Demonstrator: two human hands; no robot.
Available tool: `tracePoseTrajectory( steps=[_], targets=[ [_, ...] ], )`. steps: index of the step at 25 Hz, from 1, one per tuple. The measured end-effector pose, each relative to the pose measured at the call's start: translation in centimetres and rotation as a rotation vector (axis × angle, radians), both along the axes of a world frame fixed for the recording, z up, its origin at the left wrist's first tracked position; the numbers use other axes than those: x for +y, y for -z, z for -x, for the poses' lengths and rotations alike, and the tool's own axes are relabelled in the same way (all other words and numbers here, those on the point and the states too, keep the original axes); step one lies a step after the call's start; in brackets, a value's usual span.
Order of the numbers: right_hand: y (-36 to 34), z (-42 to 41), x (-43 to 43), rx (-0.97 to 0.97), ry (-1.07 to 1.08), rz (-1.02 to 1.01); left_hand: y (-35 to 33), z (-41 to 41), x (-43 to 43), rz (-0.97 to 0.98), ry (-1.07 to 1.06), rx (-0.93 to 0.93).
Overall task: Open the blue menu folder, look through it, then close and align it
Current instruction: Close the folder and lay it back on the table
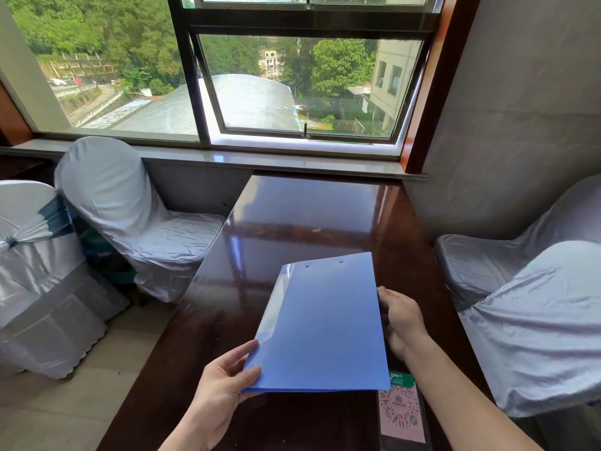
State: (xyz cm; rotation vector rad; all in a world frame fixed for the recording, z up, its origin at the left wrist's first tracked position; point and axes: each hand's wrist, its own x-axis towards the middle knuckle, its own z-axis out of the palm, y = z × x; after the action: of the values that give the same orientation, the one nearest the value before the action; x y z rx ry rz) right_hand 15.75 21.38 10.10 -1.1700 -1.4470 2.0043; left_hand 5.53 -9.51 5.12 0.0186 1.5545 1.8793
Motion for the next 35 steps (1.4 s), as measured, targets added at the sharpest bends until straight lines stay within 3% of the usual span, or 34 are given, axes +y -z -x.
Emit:
tracePoseTrajectory(
  steps=[4,7,11,17,27,35],
  targets=[
    [1.4,-0.5,-0.3,-0.160,-0.192,-0.146,1.3,-0.1,-0.4,0.083,0.017,0.070],
    [3.0,0.1,-0.1,-0.297,-0.229,-0.244,2.8,-0.6,0.0,0.274,0.058,0.221],
    [4.8,2.4,0.0,-0.359,-0.217,-0.284,3.7,-0.8,1.3,0.447,0.144,0.382],
    [8.9,5.8,0.3,-0.447,-0.253,-0.298,5.2,0.6,2.5,0.715,0.242,0.445],
    [12.2,6.4,-0.7,-0.553,-0.297,-0.386,6.6,0.1,3.7,0.993,0.347,0.571],
    [12.6,5.8,-0.9,-0.547,-0.239,-0.363,7.0,0.2,4.9,1.124,0.479,0.796]
  ],
)
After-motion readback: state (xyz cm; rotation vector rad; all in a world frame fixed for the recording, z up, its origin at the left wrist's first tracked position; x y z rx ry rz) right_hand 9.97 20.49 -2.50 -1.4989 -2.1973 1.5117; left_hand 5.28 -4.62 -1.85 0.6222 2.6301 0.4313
